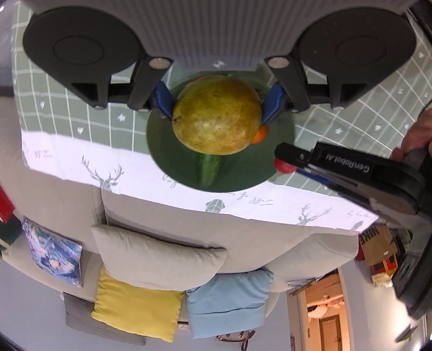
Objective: Organize fruits
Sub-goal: 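Carry tomato and large fruit into the colander and open both tools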
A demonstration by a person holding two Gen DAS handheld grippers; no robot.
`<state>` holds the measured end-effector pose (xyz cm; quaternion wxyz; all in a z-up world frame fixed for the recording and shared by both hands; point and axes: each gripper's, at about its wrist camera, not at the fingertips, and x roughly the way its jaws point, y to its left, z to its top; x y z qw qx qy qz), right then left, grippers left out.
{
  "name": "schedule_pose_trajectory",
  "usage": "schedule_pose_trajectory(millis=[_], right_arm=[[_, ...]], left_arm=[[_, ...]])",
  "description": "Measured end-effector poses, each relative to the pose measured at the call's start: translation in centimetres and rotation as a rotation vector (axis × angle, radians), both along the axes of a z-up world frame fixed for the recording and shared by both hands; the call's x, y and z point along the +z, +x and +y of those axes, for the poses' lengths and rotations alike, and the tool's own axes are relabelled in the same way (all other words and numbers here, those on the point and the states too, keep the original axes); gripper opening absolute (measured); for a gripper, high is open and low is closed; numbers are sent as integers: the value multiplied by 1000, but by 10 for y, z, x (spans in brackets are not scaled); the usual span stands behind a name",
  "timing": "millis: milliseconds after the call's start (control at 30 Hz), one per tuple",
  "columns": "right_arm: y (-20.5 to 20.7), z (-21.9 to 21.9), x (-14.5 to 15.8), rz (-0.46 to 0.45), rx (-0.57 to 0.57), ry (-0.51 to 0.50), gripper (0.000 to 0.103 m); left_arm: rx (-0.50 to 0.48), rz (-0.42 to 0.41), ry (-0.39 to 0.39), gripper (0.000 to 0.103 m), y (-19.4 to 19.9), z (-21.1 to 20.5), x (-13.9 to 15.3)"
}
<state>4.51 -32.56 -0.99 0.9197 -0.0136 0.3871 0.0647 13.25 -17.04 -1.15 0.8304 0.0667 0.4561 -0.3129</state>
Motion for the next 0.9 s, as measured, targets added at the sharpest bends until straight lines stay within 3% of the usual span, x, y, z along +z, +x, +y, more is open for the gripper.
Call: schedule_pose_trajectory(millis=[167,400,600,900], right_arm=[[34,-8,0,7,31,-72,65],[67,-18,-18,50,35,-115,65],[77,-19,-35,85,62,-150,65],[80,-20,-46,106,60,-139,65]], left_arm=[[12,13,3,29,29,-10,-5],[-47,25,90,29,42,-33,-30],[-75,41,136,29,47,-46,-52],[-80,53,151,29,52,-55,-62]])
